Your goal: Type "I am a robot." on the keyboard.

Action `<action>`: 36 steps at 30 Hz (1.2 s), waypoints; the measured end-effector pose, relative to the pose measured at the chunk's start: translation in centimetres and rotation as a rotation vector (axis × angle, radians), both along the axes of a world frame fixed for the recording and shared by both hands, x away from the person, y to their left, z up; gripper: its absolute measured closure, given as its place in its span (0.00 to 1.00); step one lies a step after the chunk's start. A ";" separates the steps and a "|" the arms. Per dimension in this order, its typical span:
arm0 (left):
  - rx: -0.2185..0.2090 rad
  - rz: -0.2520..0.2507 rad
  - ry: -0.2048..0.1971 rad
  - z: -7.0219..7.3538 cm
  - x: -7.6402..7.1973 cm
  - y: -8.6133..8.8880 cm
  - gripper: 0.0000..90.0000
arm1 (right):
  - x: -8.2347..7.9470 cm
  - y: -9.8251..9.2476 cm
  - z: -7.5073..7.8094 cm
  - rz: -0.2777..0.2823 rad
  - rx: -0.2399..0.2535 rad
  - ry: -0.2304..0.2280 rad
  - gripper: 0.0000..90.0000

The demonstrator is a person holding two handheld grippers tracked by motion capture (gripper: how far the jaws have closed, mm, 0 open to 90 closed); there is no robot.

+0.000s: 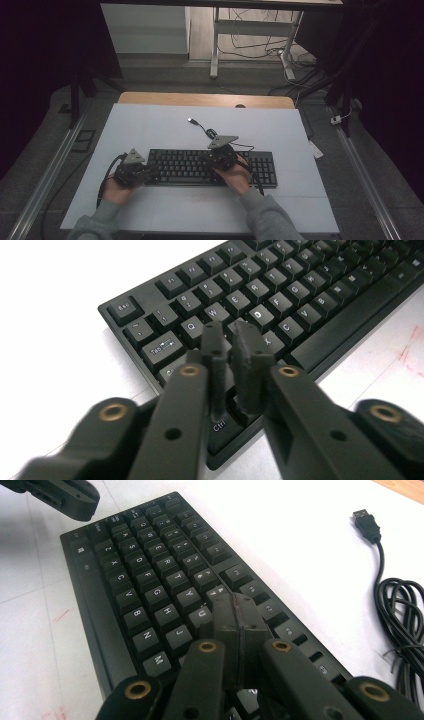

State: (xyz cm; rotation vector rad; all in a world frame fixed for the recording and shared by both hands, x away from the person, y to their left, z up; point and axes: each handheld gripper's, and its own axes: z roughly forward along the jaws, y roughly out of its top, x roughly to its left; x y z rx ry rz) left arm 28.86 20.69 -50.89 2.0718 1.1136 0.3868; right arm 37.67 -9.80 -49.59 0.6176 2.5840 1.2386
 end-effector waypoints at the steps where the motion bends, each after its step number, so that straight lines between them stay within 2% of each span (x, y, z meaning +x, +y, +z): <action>1: -0.003 0.004 -0.004 0.0 0.0 0.0 0.85 | 0.0 -0.1 0.1 0.000 0.004 0.005 0.99; 5: -0.016 0.016 -0.011 0.1 0.0 0.1 0.68 | -0.2 -0.7 0.3 0.005 0.006 0.021 0.84; 9: -0.022 0.028 -0.015 0.2 0.0 0.1 0.59 | -0.4 -1.5 0.4 0.007 0.018 0.022 0.71; 12: -0.028 0.035 -0.016 0.2 0.0 0.1 0.54 | -0.5 -2.1 0.3 0.005 0.030 0.026 0.65; 18: -0.030 0.050 -0.018 0.3 -0.1 0.3 0.48 | -0.7 -2.9 0.4 -0.004 0.028 0.020 0.60; 27: -0.027 0.047 -0.005 0.3 -0.1 0.2 0.42 | -1.1 -3.6 0.3 -0.005 0.029 0.018 0.58; 32: -0.024 0.026 -0.001 0.6 0.0 0.1 0.41 | -1.1 -3.6 0.2 -0.002 0.022 0.014 0.58; 36: -0.025 -0.015 -0.001 1.2 0.1 -0.2 0.41 | -1.2 -3.6 0.2 -0.005 0.021 0.014 0.58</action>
